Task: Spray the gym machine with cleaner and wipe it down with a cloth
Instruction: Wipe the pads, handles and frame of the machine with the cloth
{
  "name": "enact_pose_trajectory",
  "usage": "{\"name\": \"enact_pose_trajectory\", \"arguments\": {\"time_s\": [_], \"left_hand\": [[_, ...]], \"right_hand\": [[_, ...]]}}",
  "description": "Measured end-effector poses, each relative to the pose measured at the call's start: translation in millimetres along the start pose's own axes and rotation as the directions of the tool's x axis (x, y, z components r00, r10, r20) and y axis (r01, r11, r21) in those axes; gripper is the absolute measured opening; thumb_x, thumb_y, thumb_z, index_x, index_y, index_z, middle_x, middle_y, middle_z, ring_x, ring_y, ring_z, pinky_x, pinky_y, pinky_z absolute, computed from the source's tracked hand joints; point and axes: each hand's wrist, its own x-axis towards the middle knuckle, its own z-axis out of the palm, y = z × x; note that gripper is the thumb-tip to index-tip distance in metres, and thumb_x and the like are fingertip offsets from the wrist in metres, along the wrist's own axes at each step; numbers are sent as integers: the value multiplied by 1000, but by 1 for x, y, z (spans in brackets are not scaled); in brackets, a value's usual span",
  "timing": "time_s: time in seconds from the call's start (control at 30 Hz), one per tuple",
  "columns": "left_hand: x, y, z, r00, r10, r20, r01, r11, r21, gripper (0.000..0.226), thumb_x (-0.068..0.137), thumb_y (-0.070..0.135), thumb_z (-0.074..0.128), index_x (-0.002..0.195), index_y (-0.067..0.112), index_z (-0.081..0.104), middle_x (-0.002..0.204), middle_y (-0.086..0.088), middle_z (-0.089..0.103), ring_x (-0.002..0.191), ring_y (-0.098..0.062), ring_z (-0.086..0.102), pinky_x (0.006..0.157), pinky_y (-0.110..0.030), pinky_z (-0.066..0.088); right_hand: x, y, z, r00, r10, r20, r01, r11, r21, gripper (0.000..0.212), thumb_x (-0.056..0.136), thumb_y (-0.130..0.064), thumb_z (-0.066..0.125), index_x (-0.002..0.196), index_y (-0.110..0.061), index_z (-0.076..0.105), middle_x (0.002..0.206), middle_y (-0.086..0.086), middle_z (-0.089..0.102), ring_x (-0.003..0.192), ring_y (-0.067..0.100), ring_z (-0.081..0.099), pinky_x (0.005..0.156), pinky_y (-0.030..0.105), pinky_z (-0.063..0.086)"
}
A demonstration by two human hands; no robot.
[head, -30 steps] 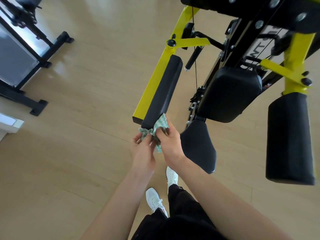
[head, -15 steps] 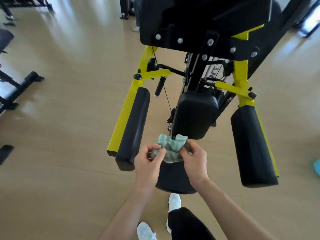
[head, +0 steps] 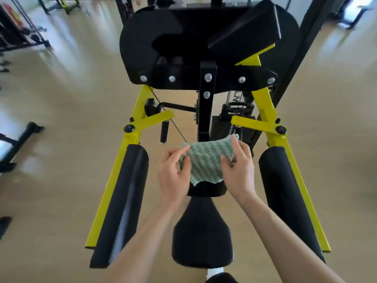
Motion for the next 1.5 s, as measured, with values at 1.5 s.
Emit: {"name": "enact_pose_trajectory", "arguments": {"time_s": [1.5], "left_hand": [[-11,-85,34,955,-172,243,103,957,273,56,105,31,46,160,22,35,137,-8,66,108,-27,70,82,-38,58]], "right_hand": [[5,27,72,742,-487,461,670,517,-532,67,91,-15,64,155,-9,43,163,19,35,155,36,26,128,52,16]]}}
